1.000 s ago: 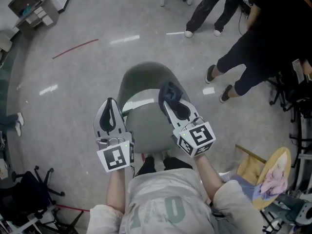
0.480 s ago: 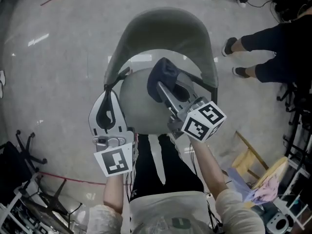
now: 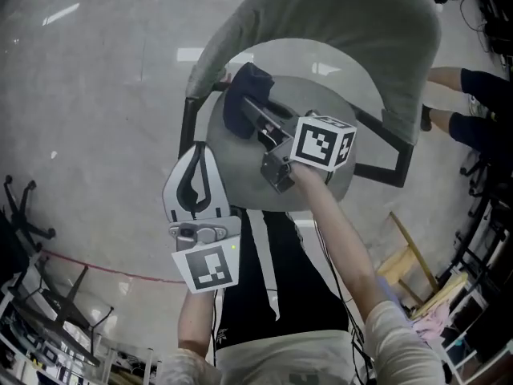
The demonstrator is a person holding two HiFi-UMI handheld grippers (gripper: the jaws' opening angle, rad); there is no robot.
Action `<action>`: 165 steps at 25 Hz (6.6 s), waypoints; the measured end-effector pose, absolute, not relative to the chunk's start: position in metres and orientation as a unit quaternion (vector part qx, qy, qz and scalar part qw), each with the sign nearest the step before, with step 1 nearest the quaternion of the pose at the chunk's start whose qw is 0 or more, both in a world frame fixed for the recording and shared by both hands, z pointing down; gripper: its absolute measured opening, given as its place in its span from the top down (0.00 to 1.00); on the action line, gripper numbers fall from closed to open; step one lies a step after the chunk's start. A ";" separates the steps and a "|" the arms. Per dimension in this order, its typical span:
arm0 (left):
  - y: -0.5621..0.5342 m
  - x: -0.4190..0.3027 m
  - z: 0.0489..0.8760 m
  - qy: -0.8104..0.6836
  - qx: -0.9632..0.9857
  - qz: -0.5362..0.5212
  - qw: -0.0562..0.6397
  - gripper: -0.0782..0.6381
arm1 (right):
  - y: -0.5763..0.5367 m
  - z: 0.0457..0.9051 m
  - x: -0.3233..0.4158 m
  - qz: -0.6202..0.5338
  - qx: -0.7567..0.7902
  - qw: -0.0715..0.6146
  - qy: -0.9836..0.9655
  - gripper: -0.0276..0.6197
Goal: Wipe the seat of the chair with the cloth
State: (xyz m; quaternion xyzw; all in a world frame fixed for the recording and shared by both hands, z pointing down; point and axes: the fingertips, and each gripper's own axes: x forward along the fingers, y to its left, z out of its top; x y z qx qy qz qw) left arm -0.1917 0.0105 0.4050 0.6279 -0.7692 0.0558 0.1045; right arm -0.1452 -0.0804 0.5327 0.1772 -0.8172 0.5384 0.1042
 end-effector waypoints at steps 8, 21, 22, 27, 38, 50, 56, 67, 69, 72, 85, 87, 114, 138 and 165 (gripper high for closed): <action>0.039 -0.208 0.430 -0.767 0.621 0.092 0.133 0.87 | -0.057 0.608 -0.197 0.600 0.167 0.154 -0.767 0.88; 0.042 -0.216 0.440 -0.770 0.612 0.095 0.153 0.87 | -0.065 0.661 -0.198 0.544 0.188 0.291 -0.764 0.88; 0.040 -0.215 0.440 -0.770 0.612 0.094 0.154 0.87 | -0.066 0.663 -0.196 0.539 0.188 0.302 -0.764 0.88; 0.035 -0.211 0.441 -0.762 0.621 0.101 0.154 0.87 | -0.070 0.668 -0.187 0.528 0.192 0.327 -0.760 0.88; 0.015 -0.192 0.452 -0.744 0.639 0.107 0.161 0.87 | -0.094 0.669 -0.139 0.513 0.221 0.333 -0.759 0.88; -0.006 -0.159 0.453 -0.716 0.670 0.107 0.167 0.87 | -0.126 0.668 -0.043 0.487 0.293 0.349 -0.745 0.88; -0.010 -0.140 0.453 -0.699 0.687 0.115 0.164 0.87 | -0.135 0.667 0.002 0.455 0.317 0.372 -0.745 0.88; -0.020 -0.123 0.457 -0.688 0.696 0.122 0.165 0.87 | -0.155 0.667 0.083 0.376 0.374 0.439 -0.725 0.88; -0.022 -0.121 0.456 -0.686 0.699 0.124 0.162 0.87 | -0.159 0.666 0.100 0.366 0.398 0.449 -0.711 0.88; -0.026 -0.119 0.454 -0.685 0.700 0.125 0.159 0.87 | -0.162 0.663 0.120 0.339 0.425 0.470 -0.695 0.88; -0.027 -0.114 0.452 -0.684 0.701 0.128 0.157 0.87 | -0.169 0.654 0.145 0.292 0.454 0.497 -0.680 0.88; -0.025 -0.117 0.451 -0.687 0.698 0.128 0.155 0.87 | -0.169 0.653 0.147 0.304 0.459 0.487 -0.678 0.88; 0.035 -0.194 0.441 -0.727 0.663 0.127 0.127 0.87 | 0.022 0.591 -0.189 0.503 0.149 0.293 -0.799 0.88; 0.034 -0.197 0.452 -0.722 0.667 0.132 0.128 0.87 | 0.034 0.659 -0.162 0.507 0.189 0.365 -0.757 0.88; -0.016 -0.088 0.451 -0.667 0.721 0.125 0.141 0.87 | -0.034 0.663 0.079 0.380 0.336 0.443 -0.739 0.88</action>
